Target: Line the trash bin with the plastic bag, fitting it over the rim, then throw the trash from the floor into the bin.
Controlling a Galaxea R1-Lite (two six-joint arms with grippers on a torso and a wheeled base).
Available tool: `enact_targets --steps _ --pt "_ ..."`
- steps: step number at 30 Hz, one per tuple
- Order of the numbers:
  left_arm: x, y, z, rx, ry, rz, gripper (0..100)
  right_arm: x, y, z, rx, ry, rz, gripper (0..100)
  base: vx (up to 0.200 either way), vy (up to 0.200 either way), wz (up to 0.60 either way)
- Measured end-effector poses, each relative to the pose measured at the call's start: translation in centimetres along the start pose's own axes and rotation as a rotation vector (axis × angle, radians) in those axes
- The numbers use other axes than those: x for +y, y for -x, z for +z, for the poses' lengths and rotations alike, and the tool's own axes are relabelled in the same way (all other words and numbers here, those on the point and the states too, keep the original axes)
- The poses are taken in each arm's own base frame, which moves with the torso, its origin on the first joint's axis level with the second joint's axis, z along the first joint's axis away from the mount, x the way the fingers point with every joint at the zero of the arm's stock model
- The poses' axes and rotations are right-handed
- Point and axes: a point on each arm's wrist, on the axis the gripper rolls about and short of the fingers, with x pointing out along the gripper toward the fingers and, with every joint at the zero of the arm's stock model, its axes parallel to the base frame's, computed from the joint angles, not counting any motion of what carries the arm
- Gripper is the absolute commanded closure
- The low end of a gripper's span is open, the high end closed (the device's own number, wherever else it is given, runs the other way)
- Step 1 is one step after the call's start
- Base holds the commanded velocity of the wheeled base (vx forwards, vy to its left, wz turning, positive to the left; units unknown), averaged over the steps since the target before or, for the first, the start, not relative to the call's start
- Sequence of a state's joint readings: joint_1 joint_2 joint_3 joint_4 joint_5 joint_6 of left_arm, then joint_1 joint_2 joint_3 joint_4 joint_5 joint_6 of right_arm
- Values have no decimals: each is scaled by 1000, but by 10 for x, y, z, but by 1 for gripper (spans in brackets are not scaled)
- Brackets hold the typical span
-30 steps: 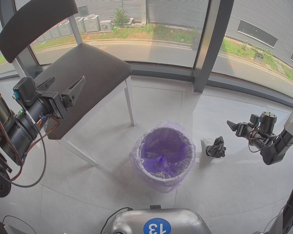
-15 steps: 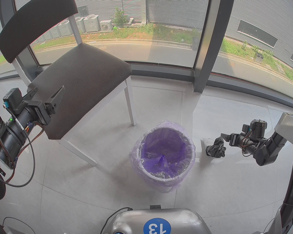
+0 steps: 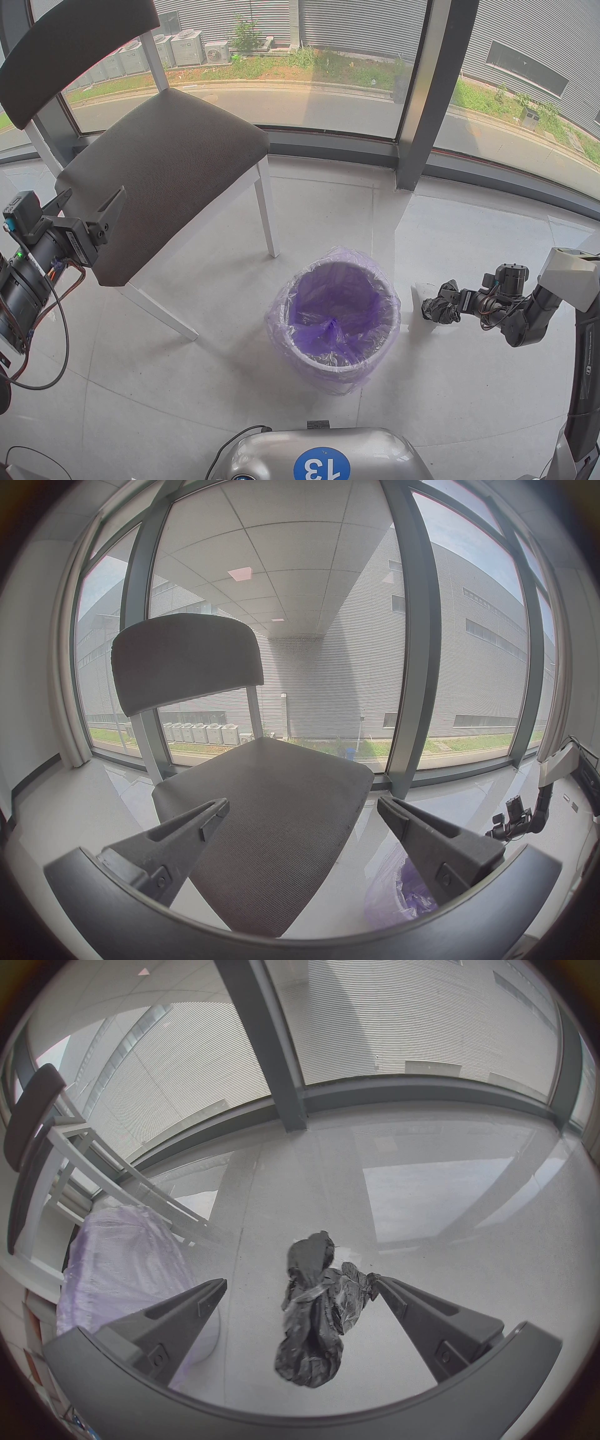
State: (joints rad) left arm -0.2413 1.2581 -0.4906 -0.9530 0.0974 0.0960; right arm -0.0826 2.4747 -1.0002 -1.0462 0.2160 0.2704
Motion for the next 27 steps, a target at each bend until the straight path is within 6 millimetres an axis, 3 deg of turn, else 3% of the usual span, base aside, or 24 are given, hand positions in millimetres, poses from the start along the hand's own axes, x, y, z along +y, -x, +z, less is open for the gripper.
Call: enact_targets --steps 19,27 --pt "3 1 -6 17 -6 17 0 -7 -34 -28 -76 -53 60 0 0 0 0" --pt "4 3 -7 20 -6 17 0 -7 -43 -30 -108 -69 17 0 0 0 0"
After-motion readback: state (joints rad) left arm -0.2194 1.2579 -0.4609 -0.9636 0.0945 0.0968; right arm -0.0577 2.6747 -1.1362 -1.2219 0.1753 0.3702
